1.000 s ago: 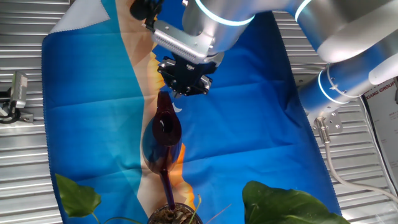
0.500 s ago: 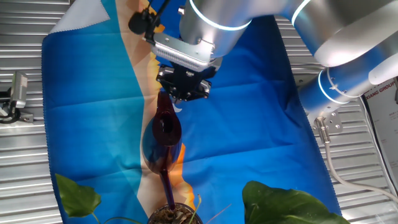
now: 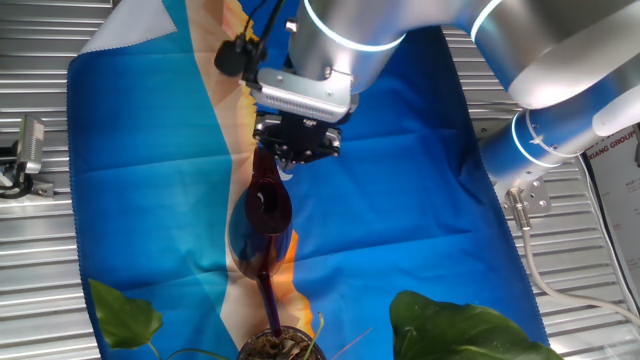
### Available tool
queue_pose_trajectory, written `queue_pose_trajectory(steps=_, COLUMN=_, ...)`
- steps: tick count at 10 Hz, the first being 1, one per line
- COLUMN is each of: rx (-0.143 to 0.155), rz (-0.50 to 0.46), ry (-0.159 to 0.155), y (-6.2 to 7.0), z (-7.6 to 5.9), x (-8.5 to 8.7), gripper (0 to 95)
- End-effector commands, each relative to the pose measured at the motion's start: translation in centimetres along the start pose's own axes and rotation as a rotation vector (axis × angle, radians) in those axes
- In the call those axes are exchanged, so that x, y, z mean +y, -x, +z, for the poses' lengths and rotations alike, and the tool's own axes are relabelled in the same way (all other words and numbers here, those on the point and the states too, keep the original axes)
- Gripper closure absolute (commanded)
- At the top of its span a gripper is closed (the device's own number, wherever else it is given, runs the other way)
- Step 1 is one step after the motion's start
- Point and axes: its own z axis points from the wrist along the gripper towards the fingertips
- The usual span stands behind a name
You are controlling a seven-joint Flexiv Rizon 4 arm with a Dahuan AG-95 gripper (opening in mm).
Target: Water the plant
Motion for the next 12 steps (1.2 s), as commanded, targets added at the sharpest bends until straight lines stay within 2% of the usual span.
queue_pose_trajectory(steps=1, rx=0.004, rz=0.001, ry=0.019, y=0.8, z=-0.2, x=-0.4, gripper=95.0)
queue_pose_trajectory(steps=7, rx=0.009, rz=0.008, ry=0.024, y=2.4, z=-0.7, x=-1.2, gripper=95.0)
queue_pose_trajectory(steps=12, rx=0.009, rz=-0.018, ry=0.024, y=3.2, z=-0.4, x=-1.0, gripper=95.0)
